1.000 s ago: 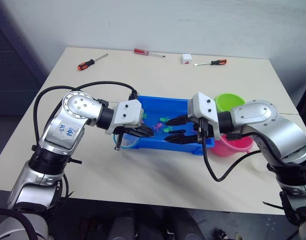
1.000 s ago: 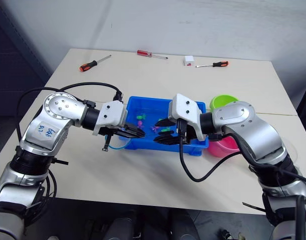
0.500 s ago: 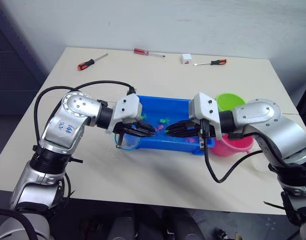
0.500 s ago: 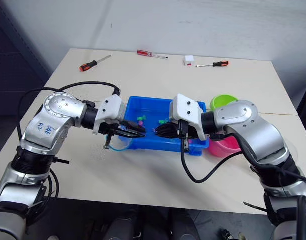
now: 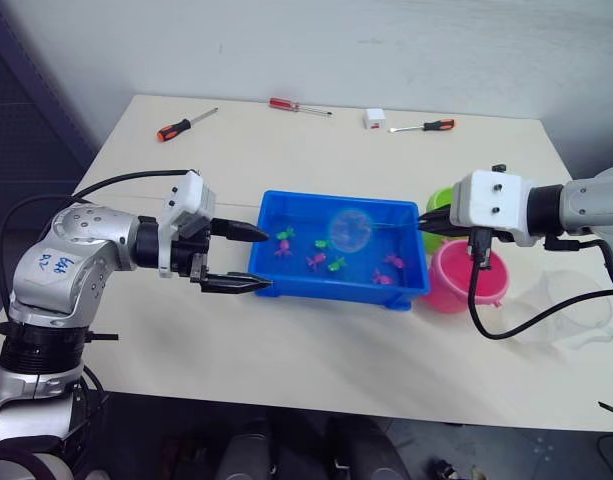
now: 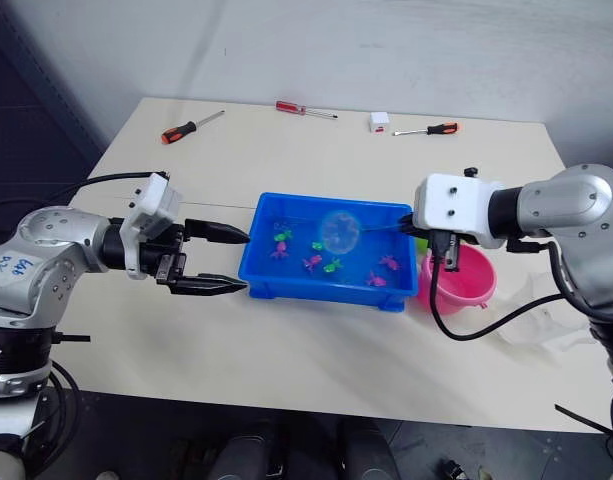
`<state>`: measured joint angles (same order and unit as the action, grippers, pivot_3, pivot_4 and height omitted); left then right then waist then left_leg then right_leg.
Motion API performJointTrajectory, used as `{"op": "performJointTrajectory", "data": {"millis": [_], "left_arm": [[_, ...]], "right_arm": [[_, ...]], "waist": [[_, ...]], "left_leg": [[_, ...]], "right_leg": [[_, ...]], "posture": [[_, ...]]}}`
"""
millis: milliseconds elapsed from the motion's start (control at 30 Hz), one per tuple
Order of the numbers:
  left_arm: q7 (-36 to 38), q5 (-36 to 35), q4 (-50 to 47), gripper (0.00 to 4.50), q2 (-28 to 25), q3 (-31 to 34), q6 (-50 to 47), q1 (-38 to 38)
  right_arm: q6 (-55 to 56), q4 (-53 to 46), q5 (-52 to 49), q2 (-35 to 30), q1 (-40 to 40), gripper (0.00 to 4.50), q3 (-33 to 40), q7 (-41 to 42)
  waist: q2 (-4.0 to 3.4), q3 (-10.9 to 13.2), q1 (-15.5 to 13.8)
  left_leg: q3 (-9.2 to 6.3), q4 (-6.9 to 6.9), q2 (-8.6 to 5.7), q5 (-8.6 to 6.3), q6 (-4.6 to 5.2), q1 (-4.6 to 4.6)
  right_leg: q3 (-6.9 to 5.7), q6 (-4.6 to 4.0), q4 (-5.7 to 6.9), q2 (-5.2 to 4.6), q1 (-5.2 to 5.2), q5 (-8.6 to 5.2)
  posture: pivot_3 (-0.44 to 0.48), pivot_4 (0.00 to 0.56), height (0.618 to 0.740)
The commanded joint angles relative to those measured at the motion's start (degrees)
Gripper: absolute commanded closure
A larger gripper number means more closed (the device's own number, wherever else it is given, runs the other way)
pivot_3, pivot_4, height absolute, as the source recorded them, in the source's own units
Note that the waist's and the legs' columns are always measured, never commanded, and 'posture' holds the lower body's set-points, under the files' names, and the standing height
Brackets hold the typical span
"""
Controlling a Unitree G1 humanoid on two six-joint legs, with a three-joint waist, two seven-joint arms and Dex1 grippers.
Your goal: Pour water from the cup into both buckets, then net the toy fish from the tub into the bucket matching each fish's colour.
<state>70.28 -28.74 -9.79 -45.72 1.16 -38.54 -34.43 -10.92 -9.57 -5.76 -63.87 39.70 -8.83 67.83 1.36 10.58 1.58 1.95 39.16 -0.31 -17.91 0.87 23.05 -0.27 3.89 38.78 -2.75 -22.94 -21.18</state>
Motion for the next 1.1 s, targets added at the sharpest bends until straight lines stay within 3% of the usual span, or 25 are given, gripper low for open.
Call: {"op": "performJointTrajectory", "data": {"millis": [33, 167, 233, 400, 567, 867, 1100], "left_arm": [[-1.90, -0.52, -1.43, 0.07, 0.98, 0.34, 1.39, -0.36], [-4.24, -1.81, -3.00, 0.07, 3.05, 0.41, 0.57, -0.93], [-4.69, -2.06, -3.35, 0.07, 3.48, 0.38, 0.44, -0.75], [-4.52, -2.01, -4.12, 0.07, 3.90, -0.43, 1.32, 0.22], [-4.45, -2.14, -2.72, 0.07, 5.44, -0.86, 2.76, -1.34], [-4.45, -2.00, -0.36, 0.07, 8.10, -1.81, 3.84, -3.62], [-4.38, -1.19, 0.64, 0.07, 8.56, -2.19, 4.98, -4.05]], "right_arm": [[7.46, 3.39, 4.97, -0.84, 1.37, 4.50, 0.01, 0.26], [-17.02, -1.41, -7.64, 2.91, -2.12, 4.50, 6.32, -1.01], [-22.82, -3.61, -9.80, 3.33, -4.16, 4.50, 8.20, -2.05], [-50.47, -10.74, -20.39, 9.63, -8.68, 4.50, 17.82, -11.89], [-77.32, -15.37, -28.78, 17.26, -8.08, 4.50, 28.57, -18.66], [-81.58, -14.33, -41.15, 27.40, -15.00, 4.50, 38.31, -39.28], [-81.58, -10.69, -51.10, 29.68, -15.83, 4.50, 42.34, -54.12]], "waist": [[0.00, 0.00, 0.00], [0.00, 0.00, 0.01], [-0.01, 0.00, -0.07], [-0.01, -0.01, -0.06], [-0.03, -0.02, -0.09], [-0.05, -0.03, -0.10], [-0.06, -0.03, -0.01]], "left_leg": [[0.00, 0.00, 0.00, 0.00, 0.00, 0.00], [0.00, 0.00, 0.00, 0.00, -0.01, 0.00], [-0.02, 0.00, 0.03, 0.01, -0.02, 0.00], [-0.03, 0.01, 0.03, 0.01, -0.02, 0.00], [-0.05, -0.01, 0.03, 0.01, -0.02, 0.00], [-0.03, -0.05, 0.00, 0.01, -0.01, 0.01], [0.01, -0.06, 0.00, 0.03, -0.03, -0.08]], "right_leg": [[0.00, 0.00, 0.01, 0.00, 0.00, 0.00], [0.01, 0.00, 0.12, 0.00, 0.00, 0.00], [-0.02, 0.00, 0.24, 0.01, 0.01, 0.00], [-0.03, 0.00, 0.22, 0.00, 0.06, 0.00], [-0.03, 0.00, 0.24, 0.00, 0.07, 0.00], [-0.02, 0.00, 0.20, 0.01, 0.08, 0.00], [0.04, 0.00, 0.27, 0.02, 0.09, 0.00]], "posture": [[0.000, 0.150, 0.740], [0.000, 0.150, 0.740], [0.000, 0.150, 0.740], [0.000, 0.150, 0.740], [0.000, 0.150, 0.740], [0.000, 0.150, 0.740], [0.000, 0.150, 0.740]]}}
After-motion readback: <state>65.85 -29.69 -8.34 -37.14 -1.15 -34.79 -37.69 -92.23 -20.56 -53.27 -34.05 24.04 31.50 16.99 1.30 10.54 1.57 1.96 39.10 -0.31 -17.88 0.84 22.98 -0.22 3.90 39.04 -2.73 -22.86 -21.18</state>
